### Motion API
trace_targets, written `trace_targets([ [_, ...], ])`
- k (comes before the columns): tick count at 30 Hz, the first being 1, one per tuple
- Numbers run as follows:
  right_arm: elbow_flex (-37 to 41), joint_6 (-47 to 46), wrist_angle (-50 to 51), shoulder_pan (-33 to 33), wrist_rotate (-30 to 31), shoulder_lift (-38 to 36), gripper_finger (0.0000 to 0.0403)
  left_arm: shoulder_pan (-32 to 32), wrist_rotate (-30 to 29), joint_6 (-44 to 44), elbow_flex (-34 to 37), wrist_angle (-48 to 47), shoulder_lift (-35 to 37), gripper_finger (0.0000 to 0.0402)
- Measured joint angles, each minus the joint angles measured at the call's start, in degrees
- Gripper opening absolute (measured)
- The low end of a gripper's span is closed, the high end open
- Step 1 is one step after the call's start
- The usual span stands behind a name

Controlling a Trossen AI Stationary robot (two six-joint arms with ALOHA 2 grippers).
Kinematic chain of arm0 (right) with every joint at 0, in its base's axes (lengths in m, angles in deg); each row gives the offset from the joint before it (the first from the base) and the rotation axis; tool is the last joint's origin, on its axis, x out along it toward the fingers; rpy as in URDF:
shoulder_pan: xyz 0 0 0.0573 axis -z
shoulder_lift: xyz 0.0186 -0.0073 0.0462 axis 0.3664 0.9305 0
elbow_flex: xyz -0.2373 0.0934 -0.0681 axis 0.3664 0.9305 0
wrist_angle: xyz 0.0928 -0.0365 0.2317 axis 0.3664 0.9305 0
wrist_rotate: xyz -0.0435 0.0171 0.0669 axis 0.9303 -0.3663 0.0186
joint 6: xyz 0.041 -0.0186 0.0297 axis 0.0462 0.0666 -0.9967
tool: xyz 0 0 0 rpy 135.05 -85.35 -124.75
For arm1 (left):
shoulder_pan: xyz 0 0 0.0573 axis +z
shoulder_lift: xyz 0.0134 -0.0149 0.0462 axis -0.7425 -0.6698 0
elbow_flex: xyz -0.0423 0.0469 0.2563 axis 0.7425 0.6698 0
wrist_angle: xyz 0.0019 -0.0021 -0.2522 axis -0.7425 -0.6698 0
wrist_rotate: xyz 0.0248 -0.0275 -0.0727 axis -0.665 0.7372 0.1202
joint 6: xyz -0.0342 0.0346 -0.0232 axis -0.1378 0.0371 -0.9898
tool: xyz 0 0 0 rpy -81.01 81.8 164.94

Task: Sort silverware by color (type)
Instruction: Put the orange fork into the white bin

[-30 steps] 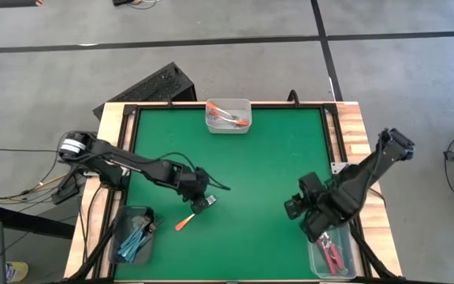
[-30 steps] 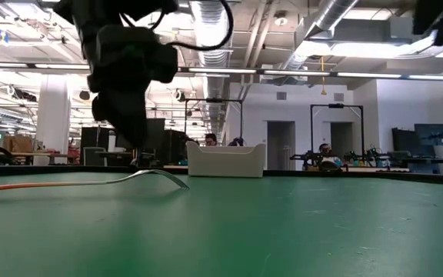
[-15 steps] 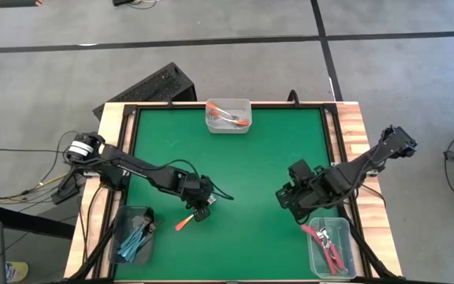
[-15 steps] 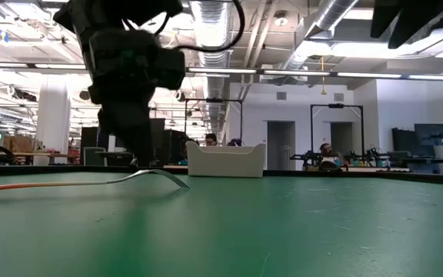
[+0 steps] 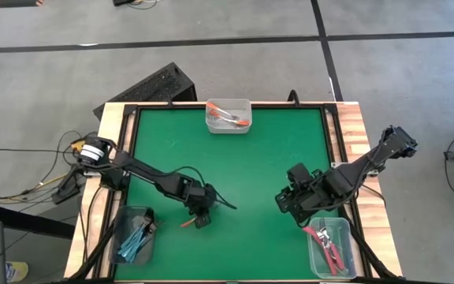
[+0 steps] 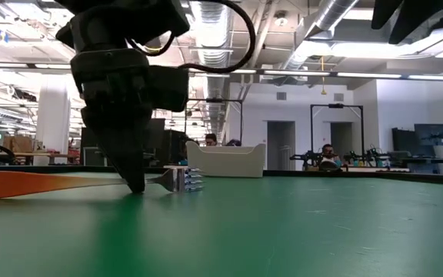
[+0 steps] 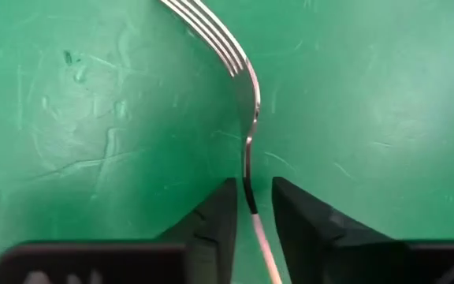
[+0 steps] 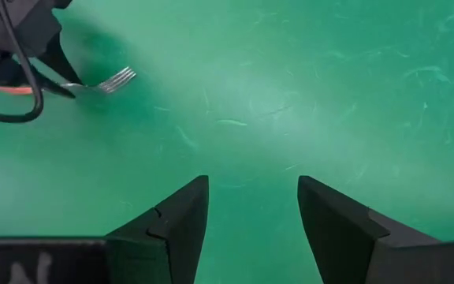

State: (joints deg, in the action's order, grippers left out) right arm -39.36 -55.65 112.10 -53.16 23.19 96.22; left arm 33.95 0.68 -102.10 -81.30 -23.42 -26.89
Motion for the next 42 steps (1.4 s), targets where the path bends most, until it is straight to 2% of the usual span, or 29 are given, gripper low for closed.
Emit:
trace_targets([
  [6, 0.0, -0.16, -0.85, 0.66, 0.02, 0.0, 0.0213, 0.81, 0.46, 2.43, 0.07, -0.6, 1.03, 0.0008],
  [10, 0.0, 3.02, -5.78, 2.67, 0.47, 0.0, 0.0208, 2.15, -0.72, 4.22, 0.33, -0.56, 3.3, 0.0002],
  [16, 0.01, 22.11, -22.6, 8.53, -2.45, 0.02, 0.0208, 6.36, 0.02, 10.03, 0.2, 3.14, 11.78, 0.0001],
  [20, 0.0, 30.33, -31.51, 12.64, -5.39, 0.02, 0.0208, 9.39, 0.51, 11.5, 0.22, 8.46, 18.51, 0.0001],
  [28, 0.02, 39.05, -39.54, 19.92, -6.61, 0.04, 0.0208, 14.32, -6.4, 11.12, 0.15, 19.75, 28.66, 0.0],
  [33, 0.02, 48.42, -52.88, 24.27, -7.16, 0.04, 0.0208, 16.66, -4.88, 11.03, 0.13, 26.08, 30.45, 0.0],
  [36, 0.02, 53.14, -59.79, 26.74, -9.85, 0.04, 0.0208, 17.42, -2.32, 10.39, 0.11, 28.25, 30.75, 0.0],
  [42, 0.02, 54.93, -64.08, 30.38, -16.46, 0.04, 0.0201, 17.92, -0.33, 9.54, 0.11, 29.35, 30.75, 0.0],
])
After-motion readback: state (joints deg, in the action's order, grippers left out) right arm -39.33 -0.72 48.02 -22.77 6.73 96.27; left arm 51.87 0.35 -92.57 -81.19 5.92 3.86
